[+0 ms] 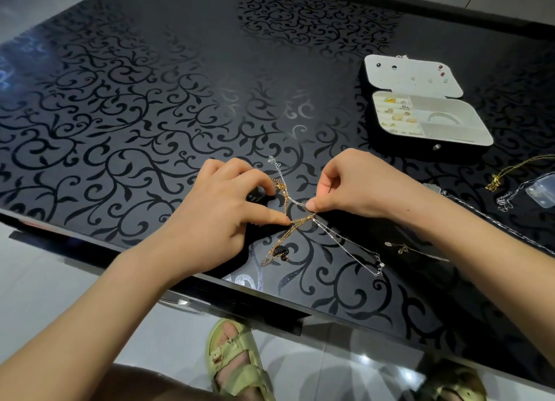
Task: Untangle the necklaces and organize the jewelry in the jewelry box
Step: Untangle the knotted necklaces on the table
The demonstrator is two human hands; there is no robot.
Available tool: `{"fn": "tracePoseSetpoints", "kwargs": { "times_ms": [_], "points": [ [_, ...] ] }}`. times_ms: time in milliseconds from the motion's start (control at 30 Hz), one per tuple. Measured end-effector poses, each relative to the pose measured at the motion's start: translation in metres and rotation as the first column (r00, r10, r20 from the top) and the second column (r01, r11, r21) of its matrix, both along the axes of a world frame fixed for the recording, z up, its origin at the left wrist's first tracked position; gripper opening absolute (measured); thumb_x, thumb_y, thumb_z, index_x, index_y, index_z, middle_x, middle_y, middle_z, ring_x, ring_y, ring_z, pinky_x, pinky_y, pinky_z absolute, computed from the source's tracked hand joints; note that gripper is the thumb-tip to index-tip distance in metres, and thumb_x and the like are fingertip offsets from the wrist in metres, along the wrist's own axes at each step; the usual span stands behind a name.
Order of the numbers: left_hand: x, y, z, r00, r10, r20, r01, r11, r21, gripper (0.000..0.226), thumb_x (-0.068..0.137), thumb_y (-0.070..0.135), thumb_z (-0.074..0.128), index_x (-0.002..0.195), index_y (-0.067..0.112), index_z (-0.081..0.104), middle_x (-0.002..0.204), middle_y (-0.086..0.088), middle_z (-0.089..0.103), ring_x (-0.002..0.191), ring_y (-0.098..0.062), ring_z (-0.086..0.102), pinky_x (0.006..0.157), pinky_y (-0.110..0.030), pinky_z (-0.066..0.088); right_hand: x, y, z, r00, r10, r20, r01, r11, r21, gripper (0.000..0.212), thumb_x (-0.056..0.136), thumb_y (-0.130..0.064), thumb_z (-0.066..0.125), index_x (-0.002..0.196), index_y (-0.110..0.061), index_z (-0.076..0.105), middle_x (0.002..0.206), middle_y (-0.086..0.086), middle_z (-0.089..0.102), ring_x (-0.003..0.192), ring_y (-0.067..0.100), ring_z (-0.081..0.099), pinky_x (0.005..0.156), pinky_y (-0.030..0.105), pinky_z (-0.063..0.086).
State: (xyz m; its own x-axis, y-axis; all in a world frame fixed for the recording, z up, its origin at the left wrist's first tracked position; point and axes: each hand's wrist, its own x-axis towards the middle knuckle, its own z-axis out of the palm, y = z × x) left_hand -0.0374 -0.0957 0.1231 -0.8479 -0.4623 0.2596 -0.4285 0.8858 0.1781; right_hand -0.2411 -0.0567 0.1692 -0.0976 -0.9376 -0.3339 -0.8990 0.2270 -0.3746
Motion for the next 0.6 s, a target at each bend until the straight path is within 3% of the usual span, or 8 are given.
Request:
{"fn": "tracePoseSetpoints", "kwargs": {
  "times_ms": [200, 333, 500, 600],
  "points": [
    [0.002, -0.002, 0.003, 0.999, 0.020, -0.046, -0.019, 0.999, 0.028, 0.052, 0.069, 0.002, 0.042, 0.091, 0.036, 0.075, 0.104, 0.003, 0.062, 0.100, -0.020, 0.042, 0.084, -0.028, 0.021, -0.014, 0.004, 0.000, 0.999, -0.027, -0.025, 0.025, 0.997, -0.077, 0.023, 0.077, -0.039, 0.073, 0.070, -0.017, 0.067, 0.071, -0.006, 0.063, 0.073, 0.012, 0.057, 0.072, 0.031, 0.049],
    [-0.002, 0.003, 0.007, 0.996, 0.042, -0.084, -0.038, 0.998, 0.048, 0.041, 0.065, 0.001, 0.050, 0.081, 0.030, 0.074, 0.100, 0.004, 0.062, 0.097, -0.019, 0.043, 0.083, -0.030, 0.023, -0.019, 0.008, -0.003, 1.000, -0.028, -0.002, 0.028, 0.990, -0.139, 0.022, 0.077, -0.037, 0.073, 0.067, -0.019, 0.064, 0.066, -0.008, 0.060, 0.066, 0.007, 0.053, 0.069, 0.028, 0.045],
    [-0.013, 0.008, 0.009, 0.985, 0.101, -0.138, -0.093, 0.993, 0.069, 0.018, 0.077, 0.027, 0.054, 0.081, 0.028, 0.071, 0.093, 0.009, 0.058, 0.090, -0.015, 0.043, 0.078, -0.032, 0.026, -0.016, 0.029, -0.005, 0.997, -0.043, 0.058, 0.056, 0.964, -0.261, 0.020, 0.077, -0.038, 0.070, 0.067, -0.024, 0.060, 0.065, -0.009, 0.059, 0.062, 0.005, 0.052, 0.063, 0.026, 0.040],
    [-0.021, 0.011, 0.006, 0.985, 0.107, -0.132, -0.101, 0.993, 0.056, 0.021, 0.081, 0.038, 0.052, 0.081, 0.029, 0.071, 0.088, 0.010, 0.055, 0.086, -0.016, 0.043, 0.076, -0.031, 0.024, -0.013, 0.051, -0.003, 1.000, -0.013, -0.019, 0.008, 0.965, -0.261, 0.021, 0.074, -0.048, 0.066, 0.075, -0.028, 0.059, 0.076, -0.012, 0.058, 0.075, 0.008, 0.054, 0.070, 0.028, 0.043]
  ]
}}
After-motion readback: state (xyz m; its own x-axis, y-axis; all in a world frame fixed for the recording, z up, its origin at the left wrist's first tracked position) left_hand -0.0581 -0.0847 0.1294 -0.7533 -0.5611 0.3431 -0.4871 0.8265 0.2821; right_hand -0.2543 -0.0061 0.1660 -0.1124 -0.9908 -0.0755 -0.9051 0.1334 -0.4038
